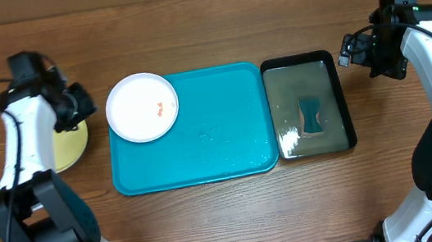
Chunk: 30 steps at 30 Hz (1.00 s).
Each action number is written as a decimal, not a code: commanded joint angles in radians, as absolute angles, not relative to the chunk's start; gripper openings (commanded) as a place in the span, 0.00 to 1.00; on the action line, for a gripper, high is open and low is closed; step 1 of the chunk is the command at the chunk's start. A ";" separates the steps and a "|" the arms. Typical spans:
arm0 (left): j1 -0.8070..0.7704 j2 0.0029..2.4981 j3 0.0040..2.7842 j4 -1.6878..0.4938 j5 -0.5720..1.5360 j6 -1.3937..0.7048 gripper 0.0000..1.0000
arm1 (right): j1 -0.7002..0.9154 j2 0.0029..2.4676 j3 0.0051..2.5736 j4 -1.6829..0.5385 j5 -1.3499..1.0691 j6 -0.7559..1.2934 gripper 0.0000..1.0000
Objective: Clean dirty plates on tray and stack at the side
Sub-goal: 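Open the left gripper and move it to the white stained plate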
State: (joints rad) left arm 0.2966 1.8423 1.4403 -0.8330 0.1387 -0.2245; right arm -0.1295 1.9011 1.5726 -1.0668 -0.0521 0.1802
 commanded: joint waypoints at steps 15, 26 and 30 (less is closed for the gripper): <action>0.222 1.844 1.348 -0.751 0.078 -0.198 0.33 | -0.130 1.891 1.583 -1.063 -0.054 0.183 1.00; 0.222 1.844 1.250 -0.622 0.078 -0.199 0.32 | -0.130 1.891 1.583 -1.063 -0.054 0.183 1.00; 0.218 1.844 1.222 -0.584 0.078 -0.203 0.29 | -0.130 1.891 1.583 -1.063 -0.054 0.183 1.00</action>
State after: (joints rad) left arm 0.2237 1.8423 1.2423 -0.6006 0.0856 -0.2062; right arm -0.1295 1.9011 1.5726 -1.0672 -0.0517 0.1799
